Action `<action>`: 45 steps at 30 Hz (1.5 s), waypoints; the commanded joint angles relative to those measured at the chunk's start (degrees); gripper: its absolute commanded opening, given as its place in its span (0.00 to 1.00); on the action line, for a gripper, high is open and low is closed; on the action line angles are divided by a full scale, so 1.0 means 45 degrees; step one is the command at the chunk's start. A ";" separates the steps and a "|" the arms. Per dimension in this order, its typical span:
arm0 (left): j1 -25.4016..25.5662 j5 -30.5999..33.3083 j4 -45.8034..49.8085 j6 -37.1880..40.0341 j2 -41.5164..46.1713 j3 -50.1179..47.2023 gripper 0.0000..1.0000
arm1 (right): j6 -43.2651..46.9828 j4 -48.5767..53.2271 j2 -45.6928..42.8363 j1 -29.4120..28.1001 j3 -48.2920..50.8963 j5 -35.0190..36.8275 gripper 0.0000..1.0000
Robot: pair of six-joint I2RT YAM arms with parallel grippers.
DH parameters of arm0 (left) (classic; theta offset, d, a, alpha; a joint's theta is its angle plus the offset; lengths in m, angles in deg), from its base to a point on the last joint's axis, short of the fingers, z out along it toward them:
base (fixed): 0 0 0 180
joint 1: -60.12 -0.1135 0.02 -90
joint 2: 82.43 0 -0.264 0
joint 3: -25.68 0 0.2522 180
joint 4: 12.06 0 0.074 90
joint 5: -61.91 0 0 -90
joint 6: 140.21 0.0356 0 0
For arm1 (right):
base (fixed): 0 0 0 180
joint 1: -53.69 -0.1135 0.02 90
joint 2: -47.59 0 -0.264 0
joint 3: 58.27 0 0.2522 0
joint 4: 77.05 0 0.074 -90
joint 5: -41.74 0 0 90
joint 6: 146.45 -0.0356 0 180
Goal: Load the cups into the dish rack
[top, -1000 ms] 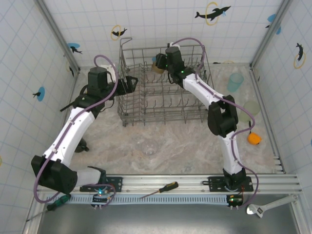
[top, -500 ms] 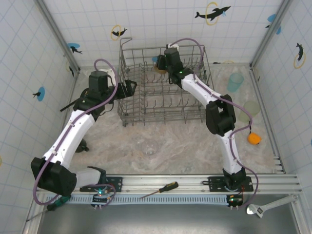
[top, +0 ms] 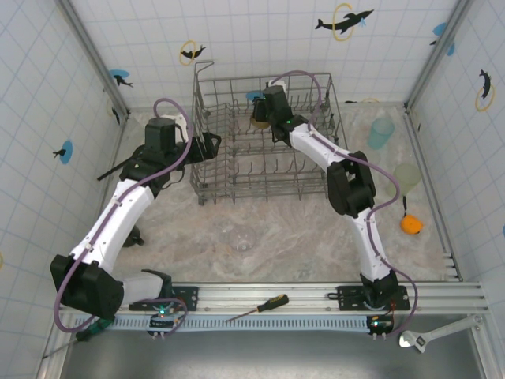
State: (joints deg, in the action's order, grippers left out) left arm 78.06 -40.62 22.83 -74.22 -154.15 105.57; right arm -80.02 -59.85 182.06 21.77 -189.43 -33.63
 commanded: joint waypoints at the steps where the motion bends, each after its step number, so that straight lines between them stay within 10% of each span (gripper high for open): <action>1: -0.0081 0.0207 0.0081 -0.0039 0.0196 -0.0163 0.97 | -0.0121 -0.0658 0.0354 -0.0088 -0.0687 -0.0149 0.43; 20: -0.0082 0.0330 -0.0329 -0.0030 0.0240 -0.0475 0.97 | 0.2339 -0.1315 0.1546 -0.0798 -0.0686 0.0272 0.50; 31: -0.0079 0.0373 -0.0538 -0.0133 0.0283 -0.0652 0.97 | 0.2386 -0.1144 0.1333 -0.1026 -0.0687 0.0506 0.91; 45: -0.0079 0.0515 -0.0519 -0.0295 0.0526 -0.0497 0.97 | 0.1020 0.0345 -0.0963 -0.0653 -0.0687 -0.0202 0.99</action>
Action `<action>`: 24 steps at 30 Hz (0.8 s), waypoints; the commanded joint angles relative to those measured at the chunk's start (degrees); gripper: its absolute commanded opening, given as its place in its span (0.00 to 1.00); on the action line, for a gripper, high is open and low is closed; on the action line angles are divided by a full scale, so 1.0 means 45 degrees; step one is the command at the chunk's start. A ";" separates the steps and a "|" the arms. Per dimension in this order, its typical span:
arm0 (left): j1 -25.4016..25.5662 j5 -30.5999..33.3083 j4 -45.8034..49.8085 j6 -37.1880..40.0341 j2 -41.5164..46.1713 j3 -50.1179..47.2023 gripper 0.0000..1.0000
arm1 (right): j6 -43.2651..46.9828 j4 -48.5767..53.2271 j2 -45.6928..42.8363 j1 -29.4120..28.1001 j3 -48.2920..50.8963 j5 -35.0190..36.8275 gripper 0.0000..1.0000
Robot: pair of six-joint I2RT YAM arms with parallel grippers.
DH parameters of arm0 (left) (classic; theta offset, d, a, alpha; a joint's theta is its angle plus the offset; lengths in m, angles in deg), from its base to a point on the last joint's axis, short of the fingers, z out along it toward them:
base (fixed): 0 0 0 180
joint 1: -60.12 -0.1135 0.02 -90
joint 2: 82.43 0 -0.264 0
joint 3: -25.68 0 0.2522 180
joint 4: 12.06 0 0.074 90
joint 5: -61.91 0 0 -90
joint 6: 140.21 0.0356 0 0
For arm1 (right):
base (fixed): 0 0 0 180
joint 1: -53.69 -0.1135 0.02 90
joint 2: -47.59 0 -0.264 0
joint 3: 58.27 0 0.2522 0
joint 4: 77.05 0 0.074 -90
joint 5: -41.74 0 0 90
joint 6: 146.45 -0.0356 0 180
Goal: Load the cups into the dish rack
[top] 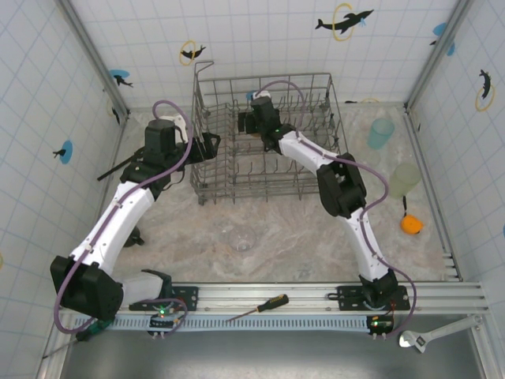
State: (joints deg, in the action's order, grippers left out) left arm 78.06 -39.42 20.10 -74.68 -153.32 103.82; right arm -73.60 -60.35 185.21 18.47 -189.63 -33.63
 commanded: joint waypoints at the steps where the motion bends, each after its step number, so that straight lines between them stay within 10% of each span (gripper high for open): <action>1: -0.0084 0.0344 0.0186 -0.0190 0.0363 -0.0078 0.98 | -0.0441 0.0672 -0.1937 0.0121 -0.0643 -0.0160 0.99; 24: -0.0078 0.1018 0.0834 -0.0855 0.0500 0.0142 0.98 | -0.0687 0.2066 -0.8198 0.1945 0.5282 -0.0722 0.99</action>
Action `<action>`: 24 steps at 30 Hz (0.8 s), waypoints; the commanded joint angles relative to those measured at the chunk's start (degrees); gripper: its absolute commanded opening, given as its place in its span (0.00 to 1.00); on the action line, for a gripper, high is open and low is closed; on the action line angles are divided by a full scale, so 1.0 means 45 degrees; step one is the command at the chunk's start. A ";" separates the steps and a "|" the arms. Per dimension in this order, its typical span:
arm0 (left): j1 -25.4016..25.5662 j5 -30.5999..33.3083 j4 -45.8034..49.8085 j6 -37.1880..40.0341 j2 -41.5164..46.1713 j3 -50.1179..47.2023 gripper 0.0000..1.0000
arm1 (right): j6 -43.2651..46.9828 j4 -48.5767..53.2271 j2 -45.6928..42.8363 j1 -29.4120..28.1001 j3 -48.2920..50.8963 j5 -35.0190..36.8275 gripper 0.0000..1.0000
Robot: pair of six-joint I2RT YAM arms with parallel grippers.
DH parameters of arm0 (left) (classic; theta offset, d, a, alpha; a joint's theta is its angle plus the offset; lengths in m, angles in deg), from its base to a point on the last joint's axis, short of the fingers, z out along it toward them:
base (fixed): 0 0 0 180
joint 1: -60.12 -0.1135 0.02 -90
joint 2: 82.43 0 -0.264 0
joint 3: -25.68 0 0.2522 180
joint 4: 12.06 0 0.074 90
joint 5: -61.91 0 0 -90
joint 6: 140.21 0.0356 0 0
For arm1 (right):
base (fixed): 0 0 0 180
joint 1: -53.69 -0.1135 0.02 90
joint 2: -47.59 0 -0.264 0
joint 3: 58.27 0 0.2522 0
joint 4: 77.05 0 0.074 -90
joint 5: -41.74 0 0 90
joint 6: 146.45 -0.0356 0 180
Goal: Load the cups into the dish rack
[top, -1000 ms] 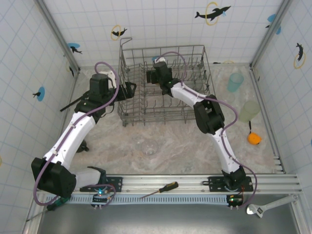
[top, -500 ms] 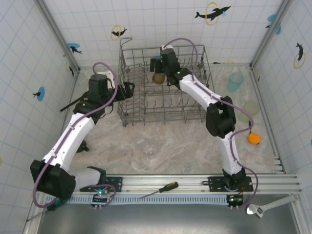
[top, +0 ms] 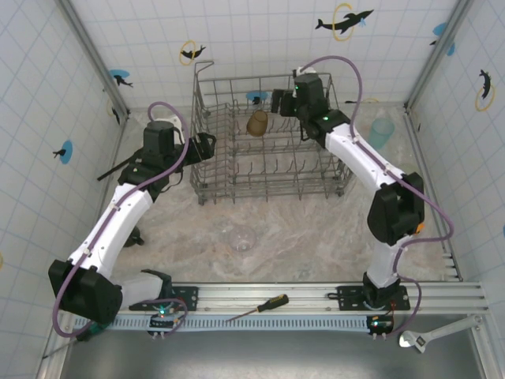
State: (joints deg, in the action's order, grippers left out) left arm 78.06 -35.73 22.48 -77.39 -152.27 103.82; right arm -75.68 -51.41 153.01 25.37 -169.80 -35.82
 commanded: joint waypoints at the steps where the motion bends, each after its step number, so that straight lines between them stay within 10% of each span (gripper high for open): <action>1: -0.0079 0.0186 0.0301 -0.0317 0.0257 0.0145 0.98 | -0.0259 0.0095 -0.1420 0.0590 0.1317 -0.0265 0.99; 24: 0.0155 -0.0317 -0.0231 -0.1500 0.0013 0.0459 0.98 | -0.0258 0.2447 -0.4402 0.5034 0.5102 -0.1052 1.00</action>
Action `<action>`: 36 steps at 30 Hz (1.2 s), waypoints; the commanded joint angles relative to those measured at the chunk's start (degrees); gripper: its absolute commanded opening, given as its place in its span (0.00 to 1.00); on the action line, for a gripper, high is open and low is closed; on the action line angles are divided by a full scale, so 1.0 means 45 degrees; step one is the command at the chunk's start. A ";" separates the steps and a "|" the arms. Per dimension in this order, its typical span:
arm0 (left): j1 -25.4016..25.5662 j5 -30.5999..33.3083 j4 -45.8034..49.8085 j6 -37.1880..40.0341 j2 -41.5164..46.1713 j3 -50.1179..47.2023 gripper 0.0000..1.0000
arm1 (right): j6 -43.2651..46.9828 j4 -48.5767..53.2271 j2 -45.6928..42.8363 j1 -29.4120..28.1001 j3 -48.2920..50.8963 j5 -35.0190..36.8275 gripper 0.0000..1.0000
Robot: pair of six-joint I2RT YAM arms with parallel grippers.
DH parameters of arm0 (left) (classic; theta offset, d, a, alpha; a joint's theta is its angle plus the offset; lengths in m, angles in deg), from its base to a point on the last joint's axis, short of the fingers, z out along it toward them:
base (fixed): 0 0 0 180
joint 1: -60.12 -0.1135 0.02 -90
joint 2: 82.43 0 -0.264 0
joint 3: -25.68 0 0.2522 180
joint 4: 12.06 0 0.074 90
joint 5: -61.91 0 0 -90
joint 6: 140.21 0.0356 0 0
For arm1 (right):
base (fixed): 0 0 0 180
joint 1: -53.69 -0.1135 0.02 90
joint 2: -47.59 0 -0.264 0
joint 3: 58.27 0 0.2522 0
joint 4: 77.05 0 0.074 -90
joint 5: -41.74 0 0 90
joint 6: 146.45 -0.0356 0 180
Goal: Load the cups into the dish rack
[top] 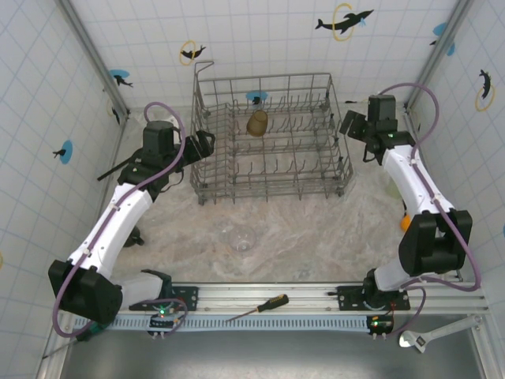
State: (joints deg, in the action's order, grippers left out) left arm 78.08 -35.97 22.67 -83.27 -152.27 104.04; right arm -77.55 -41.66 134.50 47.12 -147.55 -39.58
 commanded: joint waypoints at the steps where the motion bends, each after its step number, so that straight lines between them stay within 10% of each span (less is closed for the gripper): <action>1: 0.0167 -0.0222 -0.0291 -0.0138 -0.0005 0.0401 0.98 | 0.0250 0.0276 -0.0305 0.0293 0.0259 -0.0129 1.00; 27: 0.0588 -0.1804 -0.1461 -0.0456 -0.0261 0.0800 0.98 | 0.1077 0.2630 -0.0425 0.3182 0.0397 -0.0699 0.97; 36: 0.0668 -0.0036 -0.1009 0.0178 0.0602 0.0335 0.98 | 0.1163 0.2655 0.0203 0.4306 0.0709 -0.1152 0.87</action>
State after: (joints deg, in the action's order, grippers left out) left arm 80.64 -38.87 19.94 -84.54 -152.51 105.13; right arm -72.86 -31.15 134.11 65.50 -145.54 -43.60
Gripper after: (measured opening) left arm 0.976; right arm 0.874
